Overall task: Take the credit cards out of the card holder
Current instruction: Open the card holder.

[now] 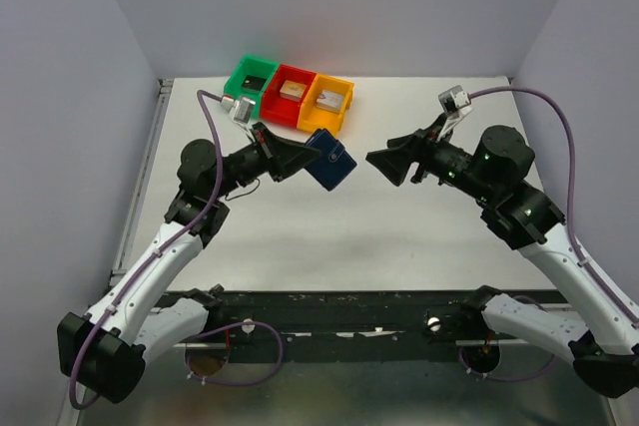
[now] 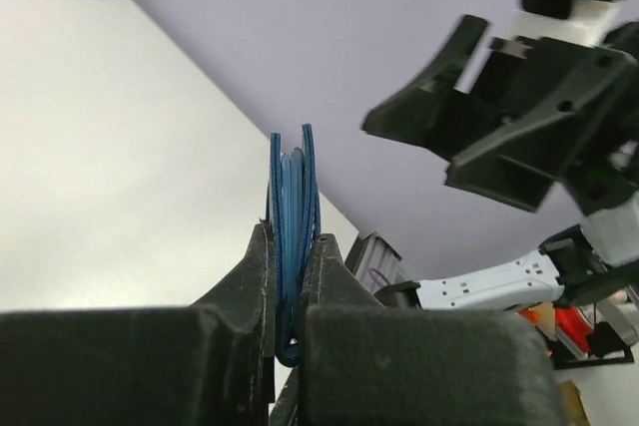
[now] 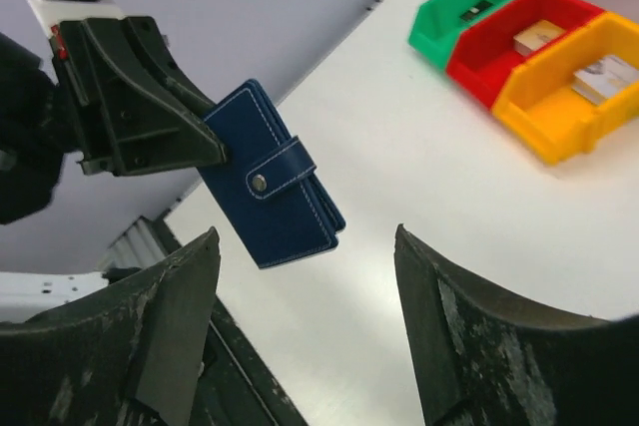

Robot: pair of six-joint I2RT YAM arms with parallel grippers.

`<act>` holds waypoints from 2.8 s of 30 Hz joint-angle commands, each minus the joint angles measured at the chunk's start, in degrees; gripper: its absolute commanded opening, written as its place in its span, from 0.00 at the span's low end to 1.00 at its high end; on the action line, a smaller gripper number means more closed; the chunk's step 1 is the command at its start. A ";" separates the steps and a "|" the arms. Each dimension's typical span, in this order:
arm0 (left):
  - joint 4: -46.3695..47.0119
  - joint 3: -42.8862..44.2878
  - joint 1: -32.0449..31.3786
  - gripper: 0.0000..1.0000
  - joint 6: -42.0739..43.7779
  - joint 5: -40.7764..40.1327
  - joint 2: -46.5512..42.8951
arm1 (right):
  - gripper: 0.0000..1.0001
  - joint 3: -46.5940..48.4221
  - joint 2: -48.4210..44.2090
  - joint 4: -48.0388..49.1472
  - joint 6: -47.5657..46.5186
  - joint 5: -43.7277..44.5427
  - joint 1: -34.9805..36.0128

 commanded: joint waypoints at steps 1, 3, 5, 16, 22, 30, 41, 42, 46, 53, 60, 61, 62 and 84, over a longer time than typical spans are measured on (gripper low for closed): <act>-28.67 8.74 -1.65 0.00 6.20 -10.19 1.55 | 0.76 9.15 3.75 -23.26 -11.06 21.60 5.91; -33.43 10.93 -3.06 0.00 4.98 -13.97 2.43 | 0.76 13.63 6.83 -27.75 -12.64 30.83 10.12; -36.77 13.13 -4.90 0.00 4.27 -17.57 3.31 | 0.77 17.33 10.52 -31.80 -13.70 41.28 13.91; -53.73 23.50 -7.28 0.00 -6.10 -26.81 10.25 | 0.86 16.47 13.26 -23.65 -11.60 54.62 23.51; -54.89 24.13 -8.34 0.00 -11.55 -28.31 11.75 | 0.83 18.84 17.03 -27.16 -12.12 45.03 24.12; -56.74 25.80 -9.66 0.00 -13.49 -28.75 13.51 | 0.74 19.45 21.07 -26.98 -11.16 40.10 25.44; -56.30 25.36 -10.27 0.00 -13.84 -27.97 13.69 | 0.66 22.53 27.23 -29.26 -10.02 39.22 25.62; -56.21 25.36 -10.27 0.00 -13.84 -27.96 13.60 | 0.65 22.70 27.49 -29.27 -9.93 39.74 25.70; -55.95 25.10 -10.45 0.00 -13.58 -27.79 13.16 | 0.63 22.97 28.64 -29.18 -9.66 42.47 25.70; -55.51 24.48 -10.45 0.00 -13.49 -27.52 12.37 | 0.58 23.76 30.48 -29.44 -9.49 44.58 25.70; -54.81 23.69 -10.53 0.00 -13.49 -27.17 11.58 | 0.54 24.46 32.33 -30.32 -9.66 45.55 25.70; -54.63 23.60 -10.54 0.00 -13.49 -27.00 11.49 | 0.53 24.46 32.59 -30.32 -9.66 45.55 25.70; -54.45 23.51 -10.54 0.00 -13.49 -26.91 11.58 | 0.51 24.55 32.77 -30.49 -9.66 45.55 25.70; -54.63 22.72 -10.80 0.00 -12.79 -26.82 10.26 | 0.21 26.31 36.28 -32.69 -10.36 48.54 25.70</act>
